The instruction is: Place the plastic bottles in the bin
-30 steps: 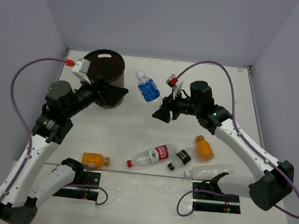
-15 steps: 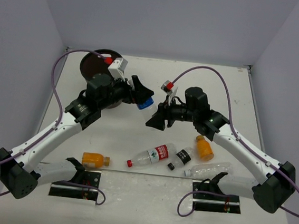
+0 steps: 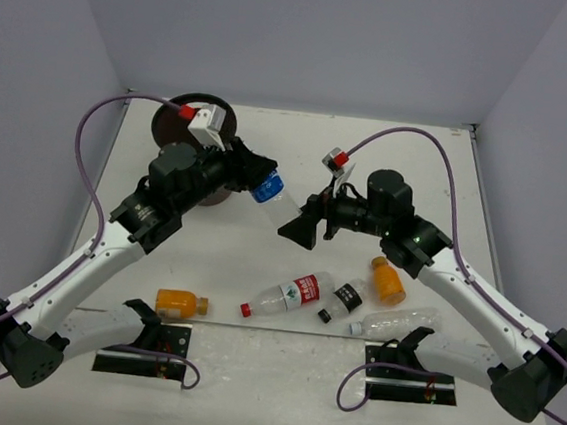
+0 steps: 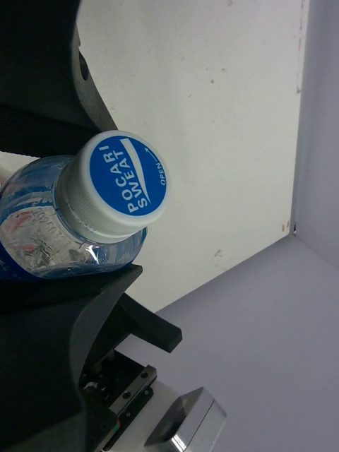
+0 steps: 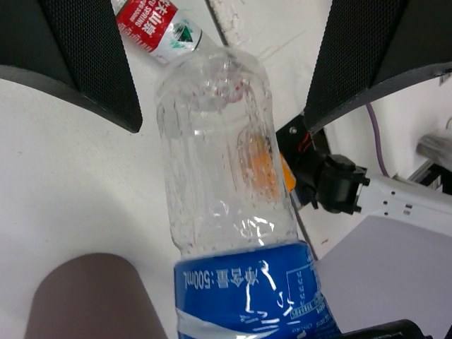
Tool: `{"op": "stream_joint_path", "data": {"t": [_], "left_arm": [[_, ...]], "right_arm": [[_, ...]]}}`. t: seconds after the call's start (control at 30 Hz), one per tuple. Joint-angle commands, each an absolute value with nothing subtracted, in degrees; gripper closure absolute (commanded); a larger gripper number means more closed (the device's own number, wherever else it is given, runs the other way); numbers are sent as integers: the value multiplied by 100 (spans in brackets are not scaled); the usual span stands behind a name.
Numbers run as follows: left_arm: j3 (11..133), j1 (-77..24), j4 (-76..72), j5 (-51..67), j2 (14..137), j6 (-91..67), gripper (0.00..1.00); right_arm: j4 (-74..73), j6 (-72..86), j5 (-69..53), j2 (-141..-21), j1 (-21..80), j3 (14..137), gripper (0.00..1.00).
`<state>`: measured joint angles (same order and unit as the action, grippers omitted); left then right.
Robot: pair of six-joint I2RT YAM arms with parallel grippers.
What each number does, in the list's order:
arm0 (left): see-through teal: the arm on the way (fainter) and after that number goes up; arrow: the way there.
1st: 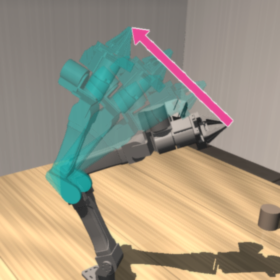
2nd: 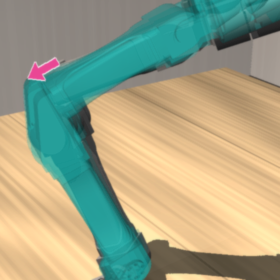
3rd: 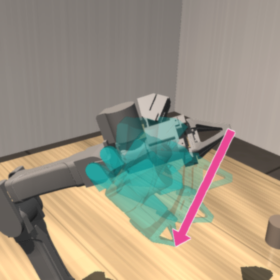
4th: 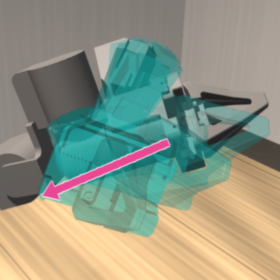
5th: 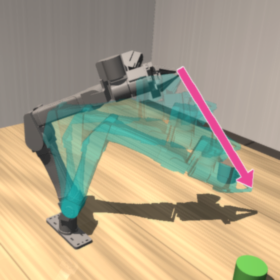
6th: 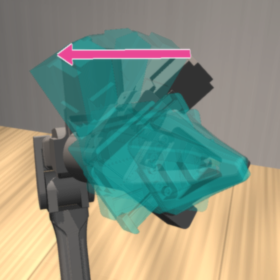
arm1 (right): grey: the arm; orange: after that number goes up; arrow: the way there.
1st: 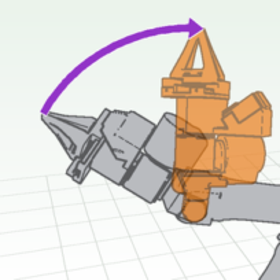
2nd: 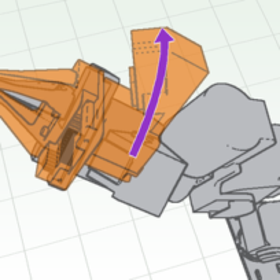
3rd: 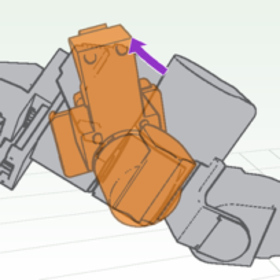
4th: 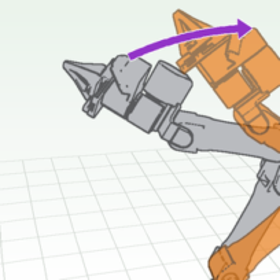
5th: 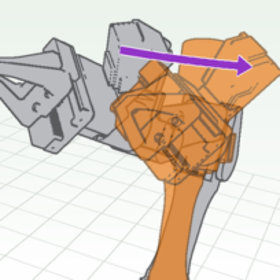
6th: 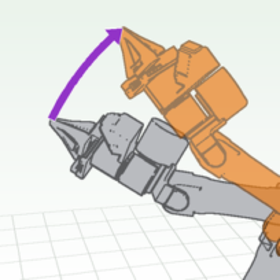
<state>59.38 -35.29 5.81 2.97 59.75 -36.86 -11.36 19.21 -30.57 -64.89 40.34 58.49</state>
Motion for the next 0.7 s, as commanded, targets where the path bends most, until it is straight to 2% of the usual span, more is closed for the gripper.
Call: {"op": "stream_joint_path", "data": {"t": [0.0, 0.17, 0.3, 0.4, 0.47, 0.57, 0.67], "left_arm": [[6464, -3527, 991, -836, 5919, -3498, 100], [7626, -3517, 1730, -2141, 6319, -3077, 100], [8726, -3314, 2148, -3986, 6889, -2519, 100], [9173, -2684, 2635, -4079, 7207, -2496, 100], [9242, -2249, 2687, -4460, 7445, -2557, 100], [8992, -2102, 2576, -5047, 7532, -2435, 100], [8707, -2039, 2497, -5073, 7567, -2470, 88]], "right_arm": [[-1433, 2174, -2126, -6008, 4037, 5718, 1], [-1775, 2428, -1047, -5403, 4043, 5345, 1], [-2182, 3058, 461, -4836, 4033, 4822, 1], [-2408, 3531, 1063, -4535, 4025, 4623, 1], [-2709, 3819, 1553, -4287, 3999, 4463, 1], [-2917, 4173, 1898, -4122, 3920, 4290, 1], [-3365, 4564, 1944, -4185, 3671, 4210, 1]]}}
